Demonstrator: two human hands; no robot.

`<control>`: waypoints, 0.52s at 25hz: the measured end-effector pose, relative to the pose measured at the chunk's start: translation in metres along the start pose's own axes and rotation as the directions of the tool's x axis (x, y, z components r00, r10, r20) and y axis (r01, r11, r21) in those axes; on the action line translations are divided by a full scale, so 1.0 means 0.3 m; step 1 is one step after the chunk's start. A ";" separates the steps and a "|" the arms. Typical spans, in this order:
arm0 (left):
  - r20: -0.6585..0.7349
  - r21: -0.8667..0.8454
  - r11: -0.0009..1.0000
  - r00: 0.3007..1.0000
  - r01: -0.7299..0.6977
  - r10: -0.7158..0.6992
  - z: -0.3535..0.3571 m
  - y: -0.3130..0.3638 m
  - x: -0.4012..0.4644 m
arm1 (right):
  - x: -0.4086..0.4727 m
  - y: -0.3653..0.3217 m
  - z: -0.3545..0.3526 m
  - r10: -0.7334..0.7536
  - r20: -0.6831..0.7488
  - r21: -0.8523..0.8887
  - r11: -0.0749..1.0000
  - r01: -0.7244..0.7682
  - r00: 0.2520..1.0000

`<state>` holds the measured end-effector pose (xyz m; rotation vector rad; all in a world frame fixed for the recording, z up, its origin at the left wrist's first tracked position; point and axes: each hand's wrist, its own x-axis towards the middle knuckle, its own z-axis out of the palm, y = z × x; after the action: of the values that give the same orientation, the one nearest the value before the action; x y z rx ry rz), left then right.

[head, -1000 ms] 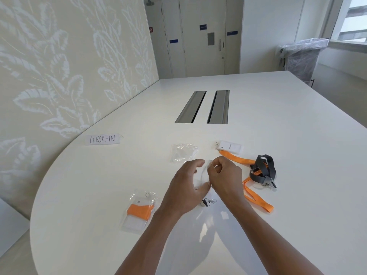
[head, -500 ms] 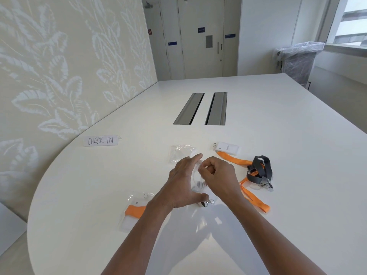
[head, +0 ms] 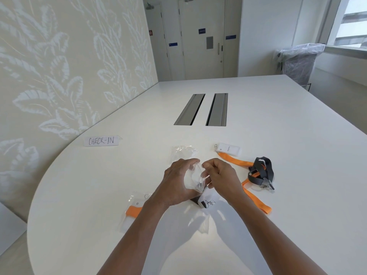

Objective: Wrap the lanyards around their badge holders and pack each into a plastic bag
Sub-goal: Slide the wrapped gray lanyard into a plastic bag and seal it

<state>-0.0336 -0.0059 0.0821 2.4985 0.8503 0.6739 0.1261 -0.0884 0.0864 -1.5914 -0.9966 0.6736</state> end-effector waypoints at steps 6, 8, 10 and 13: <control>0.001 0.065 0.996 0.998 0.059 -0.059 -0.031 -0.066 0.017 | 0.028 0.058 -0.040 0.042 -0.025 -0.194 0.980 -0.046 0.999; -0.002 0.085 0.991 0.995 0.103 -0.103 -0.041 -0.095 0.018 | 0.027 0.079 -0.044 0.092 0.027 -0.323 0.943 -0.078 0.995; 0.015 0.105 0.985 0.991 0.134 -0.136 -0.044 -0.114 0.018 | 0.014 0.096 -0.030 0.173 0.076 -0.433 0.893 -0.123 0.982; 0.033 0.129 0.981 0.988 0.149 -0.154 -0.043 -0.129 0.017 | -0.008 0.113 0.010 0.231 0.141 -0.606 0.789 -0.101 0.963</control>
<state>-0.0545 0.0284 0.0739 2.5159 1.0849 0.5286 0.1311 -0.0910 0.0527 -2.2182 -1.3213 0.6968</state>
